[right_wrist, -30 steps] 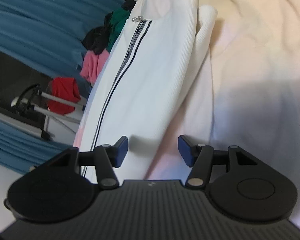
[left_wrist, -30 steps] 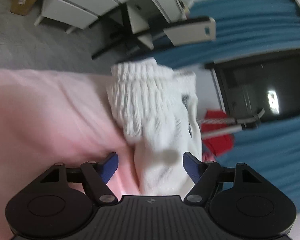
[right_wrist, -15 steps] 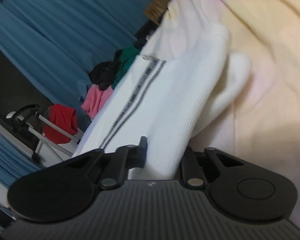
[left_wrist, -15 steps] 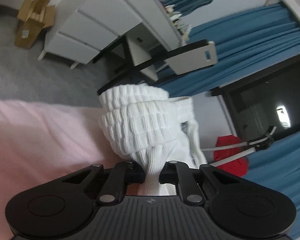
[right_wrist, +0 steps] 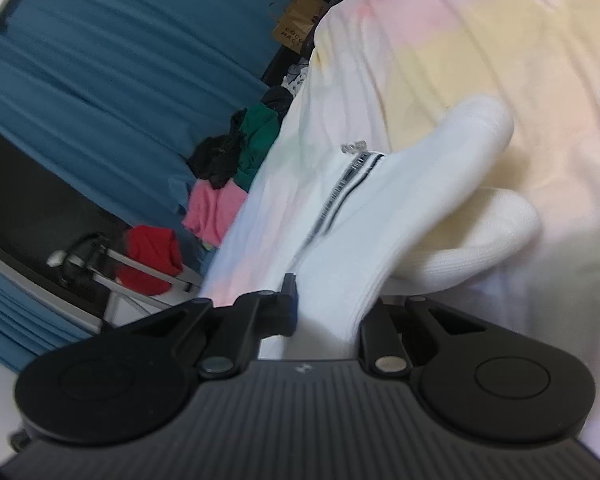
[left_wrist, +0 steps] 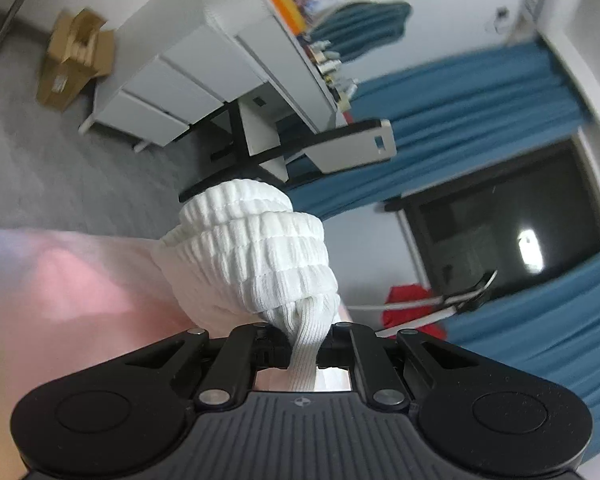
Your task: Fold clothes
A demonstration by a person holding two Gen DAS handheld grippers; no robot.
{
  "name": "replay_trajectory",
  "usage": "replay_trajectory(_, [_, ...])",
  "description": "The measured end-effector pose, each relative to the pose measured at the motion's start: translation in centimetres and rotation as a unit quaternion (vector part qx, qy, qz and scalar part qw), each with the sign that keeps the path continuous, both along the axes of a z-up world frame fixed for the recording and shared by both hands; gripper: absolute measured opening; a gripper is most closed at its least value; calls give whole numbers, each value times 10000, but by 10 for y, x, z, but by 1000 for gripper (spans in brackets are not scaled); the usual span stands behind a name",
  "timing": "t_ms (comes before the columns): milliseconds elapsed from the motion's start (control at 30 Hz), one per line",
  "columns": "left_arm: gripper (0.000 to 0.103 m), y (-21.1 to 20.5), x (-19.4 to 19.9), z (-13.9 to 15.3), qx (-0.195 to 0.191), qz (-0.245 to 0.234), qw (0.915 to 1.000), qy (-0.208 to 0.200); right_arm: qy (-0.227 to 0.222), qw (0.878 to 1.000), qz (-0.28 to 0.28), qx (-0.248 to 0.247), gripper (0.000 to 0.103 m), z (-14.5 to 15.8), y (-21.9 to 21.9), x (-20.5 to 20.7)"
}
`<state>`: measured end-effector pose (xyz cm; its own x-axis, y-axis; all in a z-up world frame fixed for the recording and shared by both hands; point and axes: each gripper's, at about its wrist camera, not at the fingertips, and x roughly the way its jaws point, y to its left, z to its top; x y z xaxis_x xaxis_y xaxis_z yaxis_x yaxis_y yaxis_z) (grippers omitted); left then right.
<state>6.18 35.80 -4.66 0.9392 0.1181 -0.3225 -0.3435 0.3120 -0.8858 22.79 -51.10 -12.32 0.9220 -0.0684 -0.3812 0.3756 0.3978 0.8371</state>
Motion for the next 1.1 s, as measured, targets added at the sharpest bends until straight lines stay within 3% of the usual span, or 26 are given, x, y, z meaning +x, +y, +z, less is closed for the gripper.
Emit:
replay_trajectory(67, [9, 5, -18, 0, -151, 64, 9999, -33, -148, 9998, -38, 137, 15, 4, -6, -19])
replay_trajectory(167, [9, 10, -32, -8, -364, 83, 9985, 404, -99, 9995, -67, 289, 15, -1, -12, -43])
replay_trajectory(300, [11, 15, -45, -20, -577, 113, 9925, 1073, 498, 9951, -104, 853, 15, -29, -21, -54])
replay_trajectory(433, [17, 18, -51, -19, -375, -30, 9885, 1462, 809, 9870, -49, 1387, 17, -55, -31, -56])
replay_trajectory(533, [31, 11, -56, -11, -24, -150, 9848, 1731, 795, 9851, 9, 1524, 19, -61, -36, -54])
replay_trajectory(700, [71, -16, -69, 7, 541, -298, 9770, 2043, 716, 9824, -108, 1722, 37, -67, -39, -50])
replay_trajectory(767, [77, -30, -74, 16, 873, -250, 9721, 2162, 617, 9838, -132, 1676, 59, -65, -37, -53])
replay_trajectory(833, [80, -45, -81, 27, 1229, -165, 9670, 2228, 573, 9881, -83, 1423, 65, -61, -29, -54])
replay_trajectory(933, [82, -69, -84, 46, 1769, -53, 9618, 2091, 572, 9924, 1, 1090, 66, -59, -31, -50])
replay_trajectory(1100, [86, -116, -74, 64, 2739, -146, 9427, 1897, 253, 9915, -121, 1267, 66, -69, -44, -52])
